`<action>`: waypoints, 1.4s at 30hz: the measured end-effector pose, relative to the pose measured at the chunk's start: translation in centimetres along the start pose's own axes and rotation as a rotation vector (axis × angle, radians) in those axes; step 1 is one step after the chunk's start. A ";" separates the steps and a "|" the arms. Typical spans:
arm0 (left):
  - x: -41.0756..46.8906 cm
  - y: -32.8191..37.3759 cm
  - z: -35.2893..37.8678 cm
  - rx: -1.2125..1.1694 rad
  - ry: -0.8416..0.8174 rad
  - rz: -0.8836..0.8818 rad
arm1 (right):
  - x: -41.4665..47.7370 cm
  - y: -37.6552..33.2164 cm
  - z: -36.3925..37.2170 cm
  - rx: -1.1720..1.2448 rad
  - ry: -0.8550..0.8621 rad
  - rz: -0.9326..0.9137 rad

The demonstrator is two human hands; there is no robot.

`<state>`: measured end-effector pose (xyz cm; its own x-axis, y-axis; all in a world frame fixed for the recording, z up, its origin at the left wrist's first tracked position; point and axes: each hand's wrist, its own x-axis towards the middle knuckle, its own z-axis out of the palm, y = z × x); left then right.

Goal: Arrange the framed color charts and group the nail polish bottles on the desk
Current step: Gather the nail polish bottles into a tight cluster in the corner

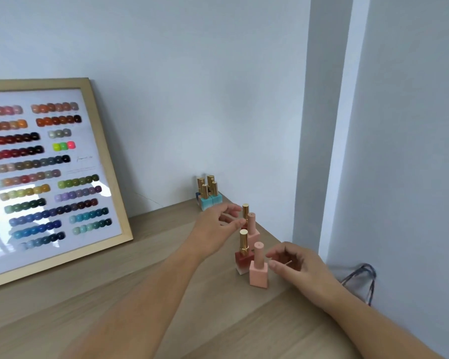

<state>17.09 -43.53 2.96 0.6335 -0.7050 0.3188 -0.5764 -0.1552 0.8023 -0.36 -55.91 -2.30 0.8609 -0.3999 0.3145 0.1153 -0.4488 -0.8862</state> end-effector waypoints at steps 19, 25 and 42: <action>1.7 0.0 1.5 0.064 -0.023 0.033 | 0.8 1.0 0.3 -0.115 -0.034 -0.006; -0.6 -1.9 0.7 -0.007 0.121 -0.002 | 1.5 1.6 0.1 0.007 0.104 0.090; -1.8 -5.7 -0.3 0.076 0.289 -0.131 | 8.4 3.7 2.2 -0.119 0.450 0.151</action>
<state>19.39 -41.18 -2.09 0.8190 -0.4514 0.3542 -0.5101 -0.2903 0.8096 8.34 -59.19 -3.73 0.5610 -0.7614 0.3249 -0.0744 -0.4373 -0.8962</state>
